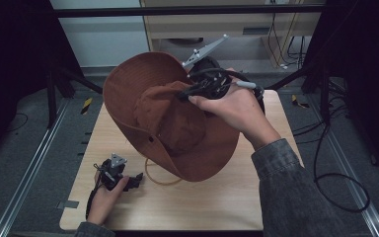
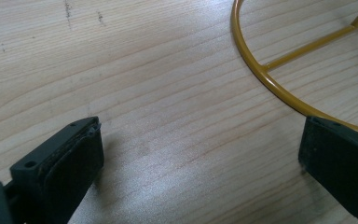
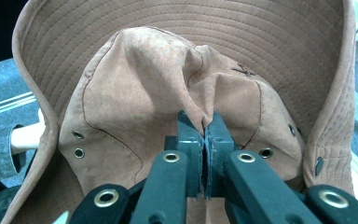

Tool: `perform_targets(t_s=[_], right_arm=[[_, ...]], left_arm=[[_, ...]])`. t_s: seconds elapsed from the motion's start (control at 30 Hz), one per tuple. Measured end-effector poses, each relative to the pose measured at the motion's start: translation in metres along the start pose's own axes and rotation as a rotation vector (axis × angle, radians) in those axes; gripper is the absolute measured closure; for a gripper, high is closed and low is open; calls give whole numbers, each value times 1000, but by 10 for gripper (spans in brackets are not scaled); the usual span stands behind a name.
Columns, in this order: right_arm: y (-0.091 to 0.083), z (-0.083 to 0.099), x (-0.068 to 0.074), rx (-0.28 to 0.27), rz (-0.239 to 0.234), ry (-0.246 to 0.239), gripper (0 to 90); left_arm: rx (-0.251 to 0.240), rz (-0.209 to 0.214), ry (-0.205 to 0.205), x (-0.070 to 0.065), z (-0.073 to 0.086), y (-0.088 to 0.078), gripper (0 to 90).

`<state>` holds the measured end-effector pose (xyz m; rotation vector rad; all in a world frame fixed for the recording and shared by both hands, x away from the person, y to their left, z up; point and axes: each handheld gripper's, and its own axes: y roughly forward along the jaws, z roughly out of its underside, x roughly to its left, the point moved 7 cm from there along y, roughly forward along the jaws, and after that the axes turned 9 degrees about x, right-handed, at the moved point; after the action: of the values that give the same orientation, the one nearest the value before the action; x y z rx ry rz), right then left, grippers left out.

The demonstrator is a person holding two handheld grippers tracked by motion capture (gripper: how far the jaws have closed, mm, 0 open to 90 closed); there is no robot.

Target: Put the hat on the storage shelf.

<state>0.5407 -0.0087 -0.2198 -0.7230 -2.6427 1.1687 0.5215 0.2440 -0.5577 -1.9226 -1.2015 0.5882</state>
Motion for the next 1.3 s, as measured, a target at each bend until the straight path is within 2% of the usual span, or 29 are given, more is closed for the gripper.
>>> perform_targets(t_s=[0.33,0.83,1.3], right_arm=[[4,-2,-1,1,-4,3,878],[14,-16,11,-10,-46,-12,878],[42,-18,19,32,-54,-29,876]], left_arm=[[1,-1,2,0,0,0,0],[0,2,1,-1,0,0,0],[1,3,5,-2,0,0,0]])
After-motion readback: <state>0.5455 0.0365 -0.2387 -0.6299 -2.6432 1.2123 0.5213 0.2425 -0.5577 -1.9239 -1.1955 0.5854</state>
